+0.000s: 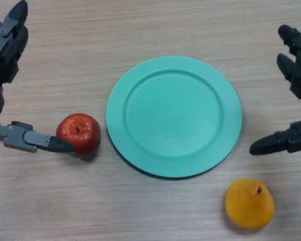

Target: Pick up the red apple and place it on the plate

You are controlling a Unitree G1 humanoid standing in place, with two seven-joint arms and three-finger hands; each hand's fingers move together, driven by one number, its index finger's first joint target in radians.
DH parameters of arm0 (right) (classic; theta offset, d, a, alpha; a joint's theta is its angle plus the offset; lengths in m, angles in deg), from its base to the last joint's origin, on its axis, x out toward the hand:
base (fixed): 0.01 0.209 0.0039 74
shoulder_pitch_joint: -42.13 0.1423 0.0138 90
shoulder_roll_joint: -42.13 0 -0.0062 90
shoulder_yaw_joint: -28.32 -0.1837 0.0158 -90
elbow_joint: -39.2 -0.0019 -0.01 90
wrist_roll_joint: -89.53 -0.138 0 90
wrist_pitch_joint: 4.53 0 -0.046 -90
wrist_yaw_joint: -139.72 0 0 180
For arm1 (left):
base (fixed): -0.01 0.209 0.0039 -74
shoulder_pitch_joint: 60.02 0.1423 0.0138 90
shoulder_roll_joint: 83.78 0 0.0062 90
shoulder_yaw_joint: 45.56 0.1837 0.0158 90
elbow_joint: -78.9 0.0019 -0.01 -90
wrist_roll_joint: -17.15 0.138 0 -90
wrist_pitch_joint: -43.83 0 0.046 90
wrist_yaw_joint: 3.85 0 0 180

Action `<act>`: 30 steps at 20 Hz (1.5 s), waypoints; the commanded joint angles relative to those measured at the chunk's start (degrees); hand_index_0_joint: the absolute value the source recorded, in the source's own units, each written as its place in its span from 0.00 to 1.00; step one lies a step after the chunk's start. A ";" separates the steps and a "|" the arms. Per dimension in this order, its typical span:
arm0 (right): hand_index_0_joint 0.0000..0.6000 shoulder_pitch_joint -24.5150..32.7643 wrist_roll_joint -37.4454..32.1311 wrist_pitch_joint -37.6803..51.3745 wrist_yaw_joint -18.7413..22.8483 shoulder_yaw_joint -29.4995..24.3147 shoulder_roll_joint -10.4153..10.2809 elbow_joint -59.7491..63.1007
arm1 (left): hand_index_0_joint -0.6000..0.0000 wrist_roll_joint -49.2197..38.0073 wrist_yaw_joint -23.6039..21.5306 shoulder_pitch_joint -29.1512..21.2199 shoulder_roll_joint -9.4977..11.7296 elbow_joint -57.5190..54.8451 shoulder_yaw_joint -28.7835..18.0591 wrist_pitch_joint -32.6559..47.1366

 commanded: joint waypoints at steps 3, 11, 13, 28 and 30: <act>0.00 2.77 -2.30 6.22 -0.42 -5.47 2.99 -0.77 | 1.00 -8.97 -1.40 -1.40 3.39 -3.38 -7.42 -0.10; 0.00 3.84 -2.07 6.09 -0.45 -5.47 3.68 -0.58 | 1.00 -6.45 1.04 0.71 3.29 -2.77 -6.90 -1.21; 0.00 3.96 -2.08 6.95 -0.82 -5.57 3.72 -0.15 | 1.00 -4.29 -0.10 2.66 0.68 1.46 -7.26 5.89; 0.00 5.72 -3.81 5.88 2.67 -5.51 3.92 -1.21 | 0.33 -0.32 -3.59 -18.03 0.01 67.98 6.07 45.29; 0.00 5.37 -3.99 5.80 3.02 -6.26 4.16 -2.36 | 0.00 0.56 -1.33 -22.18 -0.87 74.29 7.90 47.90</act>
